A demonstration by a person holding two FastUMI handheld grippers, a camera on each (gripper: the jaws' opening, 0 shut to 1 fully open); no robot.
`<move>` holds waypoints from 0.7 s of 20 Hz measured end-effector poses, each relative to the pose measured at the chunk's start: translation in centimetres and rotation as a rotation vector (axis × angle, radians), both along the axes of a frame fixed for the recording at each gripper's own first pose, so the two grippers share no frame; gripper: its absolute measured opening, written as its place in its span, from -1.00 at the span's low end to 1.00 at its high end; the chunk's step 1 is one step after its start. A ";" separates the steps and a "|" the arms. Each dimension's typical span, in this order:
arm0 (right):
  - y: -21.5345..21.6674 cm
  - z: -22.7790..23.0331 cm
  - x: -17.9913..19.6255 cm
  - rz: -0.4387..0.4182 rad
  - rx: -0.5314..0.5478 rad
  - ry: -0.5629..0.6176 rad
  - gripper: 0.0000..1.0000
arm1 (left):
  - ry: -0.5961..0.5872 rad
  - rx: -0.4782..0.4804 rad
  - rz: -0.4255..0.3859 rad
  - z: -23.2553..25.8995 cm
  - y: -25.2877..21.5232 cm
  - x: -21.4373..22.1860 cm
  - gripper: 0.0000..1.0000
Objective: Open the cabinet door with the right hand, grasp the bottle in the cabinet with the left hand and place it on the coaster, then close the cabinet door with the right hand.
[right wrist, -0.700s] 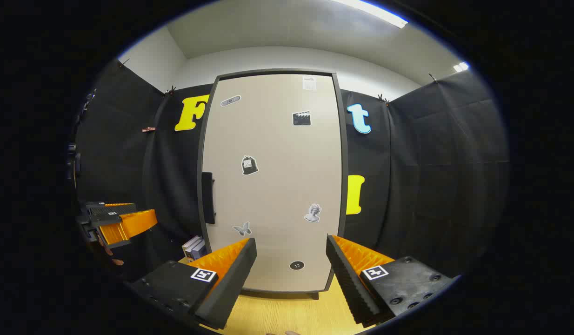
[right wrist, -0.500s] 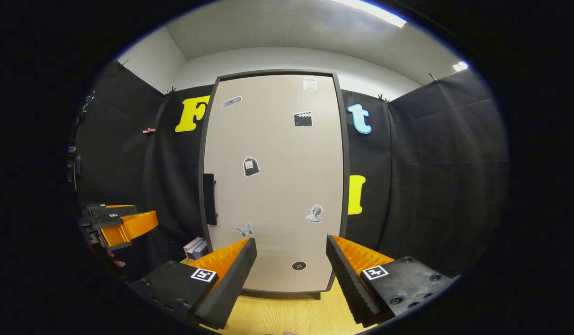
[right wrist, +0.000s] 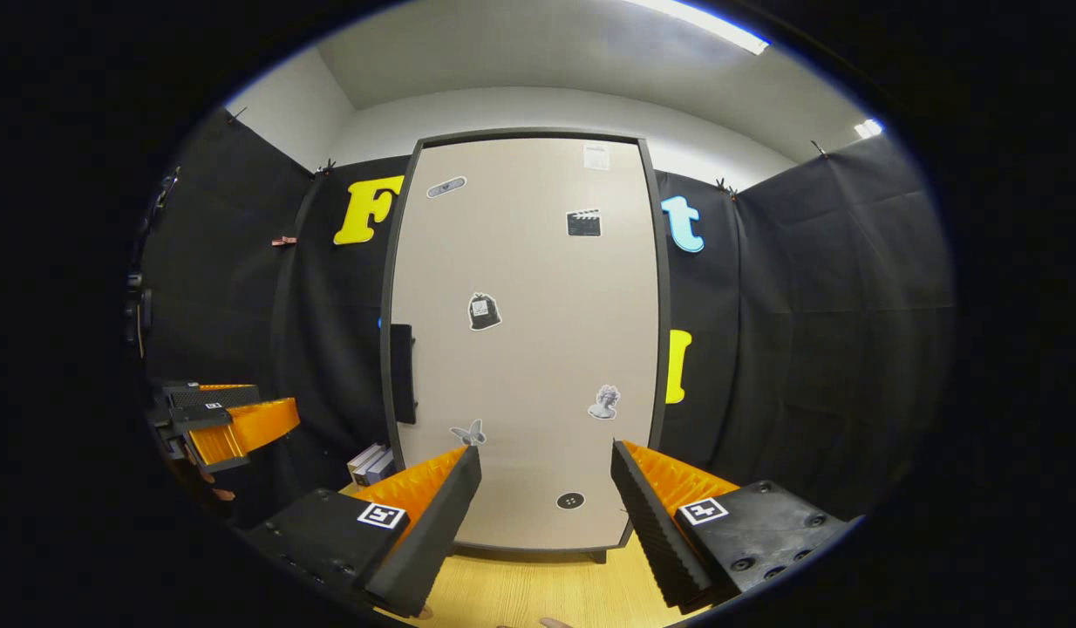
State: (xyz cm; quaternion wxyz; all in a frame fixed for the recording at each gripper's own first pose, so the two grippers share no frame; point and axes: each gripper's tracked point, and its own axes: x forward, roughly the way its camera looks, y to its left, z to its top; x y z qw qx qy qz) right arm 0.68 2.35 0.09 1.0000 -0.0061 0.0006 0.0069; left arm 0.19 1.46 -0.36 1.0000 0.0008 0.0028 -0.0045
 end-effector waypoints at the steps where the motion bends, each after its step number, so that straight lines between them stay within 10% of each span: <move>1: 0.2 0.0 0.2 0.002 -0.001 0.000 0.95 | 0.000 0.000 -0.002 0.1 0.1 0.0 0.87; 14: 0.4 0.7 -0.2 -0.032 0.001 -0.018 0.95 | -0.001 0.003 -0.032 0.0 0.2 0.1 0.87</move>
